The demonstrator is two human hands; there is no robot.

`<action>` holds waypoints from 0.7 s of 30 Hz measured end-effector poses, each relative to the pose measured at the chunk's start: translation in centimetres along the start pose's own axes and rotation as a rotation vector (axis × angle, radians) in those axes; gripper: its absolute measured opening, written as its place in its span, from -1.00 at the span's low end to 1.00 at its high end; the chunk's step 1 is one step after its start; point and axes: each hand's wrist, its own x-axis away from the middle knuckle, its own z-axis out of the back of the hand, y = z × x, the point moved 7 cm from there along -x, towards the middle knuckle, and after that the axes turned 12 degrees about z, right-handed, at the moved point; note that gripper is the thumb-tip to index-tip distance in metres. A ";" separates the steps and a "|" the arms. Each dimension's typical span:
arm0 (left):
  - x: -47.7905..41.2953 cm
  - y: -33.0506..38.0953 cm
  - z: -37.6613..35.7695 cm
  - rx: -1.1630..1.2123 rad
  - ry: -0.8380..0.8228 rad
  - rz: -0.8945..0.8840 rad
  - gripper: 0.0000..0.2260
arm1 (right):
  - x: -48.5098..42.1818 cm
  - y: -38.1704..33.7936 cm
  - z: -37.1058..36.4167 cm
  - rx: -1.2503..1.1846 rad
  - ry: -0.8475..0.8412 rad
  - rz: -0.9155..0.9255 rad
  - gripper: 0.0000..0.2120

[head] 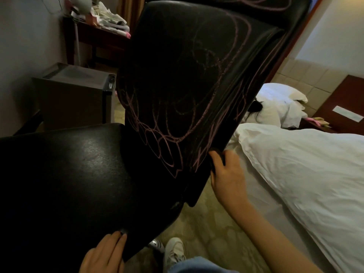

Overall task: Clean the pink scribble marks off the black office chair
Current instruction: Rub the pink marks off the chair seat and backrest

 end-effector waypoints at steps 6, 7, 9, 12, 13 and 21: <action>-1.2 0.8 0.1 -0.044 -0.106 -0.026 -0.45 | 3.0 -1.9 -3.1 -0.084 -0.180 0.029 -0.71; -0.6 0.7 0.2 -0.034 -0.099 -0.015 -0.38 | 3.2 -2.1 -2.8 -0.116 -0.186 0.021 -0.77; 0.1 0.3 0.5 -0.017 0.022 -0.007 -0.34 | 3.0 -1.6 -0.9 -0.219 -0.128 -0.044 -0.76; 0.8 0.0 0.8 0.044 0.097 0.019 -0.57 | 0.5 -0.1 4.0 -0.303 0.034 -0.066 -0.65; 0.9 -0.3 0.9 0.049 0.073 0.031 -0.62 | -0.7 0.6 5.6 -0.304 0.077 -0.066 -0.65; 1.3 -0.2 2.3 0.078 0.055 0.039 -0.38 | -8.0 5.4 12.7 -0.197 0.308 -0.060 -0.72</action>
